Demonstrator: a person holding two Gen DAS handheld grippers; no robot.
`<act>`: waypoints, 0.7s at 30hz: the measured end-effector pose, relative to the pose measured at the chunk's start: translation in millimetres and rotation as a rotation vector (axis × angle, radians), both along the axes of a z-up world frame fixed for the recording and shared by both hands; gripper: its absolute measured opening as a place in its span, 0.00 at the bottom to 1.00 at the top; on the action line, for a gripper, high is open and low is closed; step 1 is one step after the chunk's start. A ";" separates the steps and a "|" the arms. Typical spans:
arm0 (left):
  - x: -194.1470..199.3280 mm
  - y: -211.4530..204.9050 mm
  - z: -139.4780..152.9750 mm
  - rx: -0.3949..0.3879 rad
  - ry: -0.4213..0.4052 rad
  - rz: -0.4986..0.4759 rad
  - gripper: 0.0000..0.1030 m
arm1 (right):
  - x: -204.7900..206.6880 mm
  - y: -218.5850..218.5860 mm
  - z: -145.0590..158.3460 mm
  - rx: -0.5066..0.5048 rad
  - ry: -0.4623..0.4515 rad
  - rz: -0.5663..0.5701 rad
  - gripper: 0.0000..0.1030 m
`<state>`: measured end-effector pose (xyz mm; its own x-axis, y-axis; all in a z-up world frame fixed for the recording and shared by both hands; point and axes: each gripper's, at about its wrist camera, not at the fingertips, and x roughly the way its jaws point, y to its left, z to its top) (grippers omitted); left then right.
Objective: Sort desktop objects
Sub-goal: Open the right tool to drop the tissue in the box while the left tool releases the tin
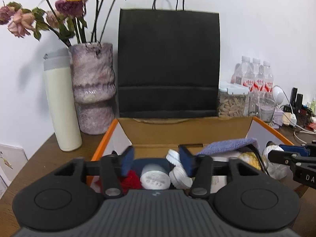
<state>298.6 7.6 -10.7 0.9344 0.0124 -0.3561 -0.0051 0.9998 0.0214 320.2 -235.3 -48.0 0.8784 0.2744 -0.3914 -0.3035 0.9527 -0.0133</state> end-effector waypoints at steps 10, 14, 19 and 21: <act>-12.0 -2.5 5.9 -0.011 -0.086 -0.003 1.00 | -13.9 2.6 5.8 -0.002 -0.062 -0.004 0.83; -12.1 -2.1 1.5 -0.023 -0.081 -0.007 1.00 | -17.2 5.1 6.5 -0.011 -0.072 0.006 0.87; -17.4 -2.2 -2.8 -0.030 -0.103 -0.003 1.00 | -19.9 8.0 4.0 -0.019 -0.076 0.006 0.90; -21.4 -3.1 -2.4 -0.028 -0.125 0.005 1.00 | -20.4 8.2 3.4 -0.020 -0.075 0.008 0.90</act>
